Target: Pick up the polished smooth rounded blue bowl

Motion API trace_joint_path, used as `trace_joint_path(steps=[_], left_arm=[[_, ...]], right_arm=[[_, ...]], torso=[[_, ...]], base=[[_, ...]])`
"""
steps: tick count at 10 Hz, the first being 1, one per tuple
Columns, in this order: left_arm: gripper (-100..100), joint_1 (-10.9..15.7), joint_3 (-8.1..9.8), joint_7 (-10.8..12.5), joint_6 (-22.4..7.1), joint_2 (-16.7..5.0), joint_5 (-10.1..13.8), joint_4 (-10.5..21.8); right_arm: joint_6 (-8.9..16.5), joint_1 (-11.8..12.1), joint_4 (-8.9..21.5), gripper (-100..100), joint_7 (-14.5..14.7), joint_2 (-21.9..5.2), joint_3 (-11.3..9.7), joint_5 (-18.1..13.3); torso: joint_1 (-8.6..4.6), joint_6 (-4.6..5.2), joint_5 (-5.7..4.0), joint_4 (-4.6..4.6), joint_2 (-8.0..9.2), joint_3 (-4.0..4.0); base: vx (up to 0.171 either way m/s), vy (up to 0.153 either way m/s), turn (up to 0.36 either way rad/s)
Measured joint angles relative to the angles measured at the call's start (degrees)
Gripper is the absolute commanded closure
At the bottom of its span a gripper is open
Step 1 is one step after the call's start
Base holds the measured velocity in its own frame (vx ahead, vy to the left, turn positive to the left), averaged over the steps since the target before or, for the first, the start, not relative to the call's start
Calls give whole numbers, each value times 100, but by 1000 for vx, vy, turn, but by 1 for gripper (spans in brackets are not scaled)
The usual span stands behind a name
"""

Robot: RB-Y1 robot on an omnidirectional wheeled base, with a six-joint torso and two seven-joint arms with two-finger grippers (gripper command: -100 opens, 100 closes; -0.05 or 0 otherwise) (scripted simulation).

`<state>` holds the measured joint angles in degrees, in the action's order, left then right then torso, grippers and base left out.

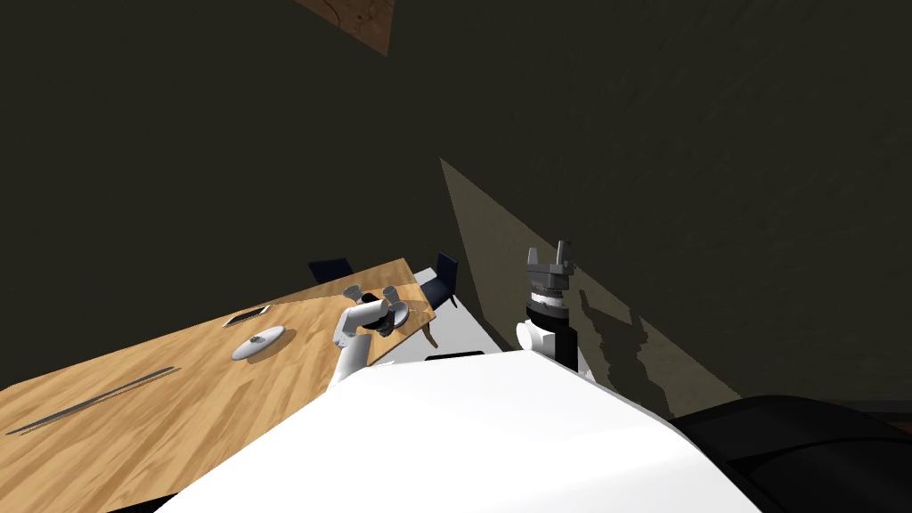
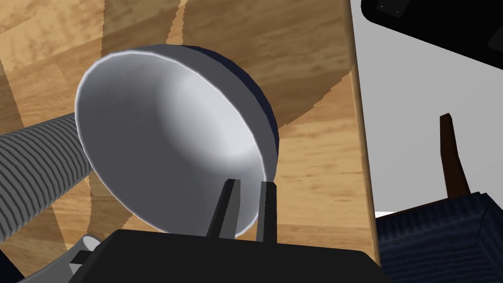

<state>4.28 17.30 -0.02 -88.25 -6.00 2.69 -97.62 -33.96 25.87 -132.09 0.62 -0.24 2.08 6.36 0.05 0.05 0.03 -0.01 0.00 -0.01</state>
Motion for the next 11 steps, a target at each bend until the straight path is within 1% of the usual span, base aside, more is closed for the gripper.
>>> trace_joint_path(steps=[2,3,6,8,9,10,11], left_arm=[[-100,199,97,-50,-186,-202,26,134],[-100,271,134,-85,-289,-260,56,173],[-100,509,267,-231,-593,-436,246,403],[-100,614,378,-351,-758,-509,417,614],[-100,632,432,-404,-810,-508,511,727],[-100,602,454,-427,-896,-469,564,695],[0,598,455,-429,-920,-464,569,688]], right_arm=[[0,0,0,0,0,-1,1,0],[0,0,0,0,0,-1,1,0],[0,1,0,0,0,-1,1,0],[0,1,0,0,0,-1,1,0],[0,2,0,0,0,-1,1,0],[0,2,0,0,0,0,1,0],[0,2,0,0,0,0,1,0]], torso=[[24,-2,5,5,17,11],[28,-3,6,4,12,8],[32,-3,7,0,-3,-1],[26,-4,7,-2,-11,-5],[17,-4,5,-4,-21,-11],[8,-5,3,-5,-26,-14],[5,-5,2,-5,-24,-13]], base=[[-79,63,-138],[-43,59,-88],[-36,69,-143],[0,38,-113],[26,6,-31],[11,-1,2],[0,0,0]])
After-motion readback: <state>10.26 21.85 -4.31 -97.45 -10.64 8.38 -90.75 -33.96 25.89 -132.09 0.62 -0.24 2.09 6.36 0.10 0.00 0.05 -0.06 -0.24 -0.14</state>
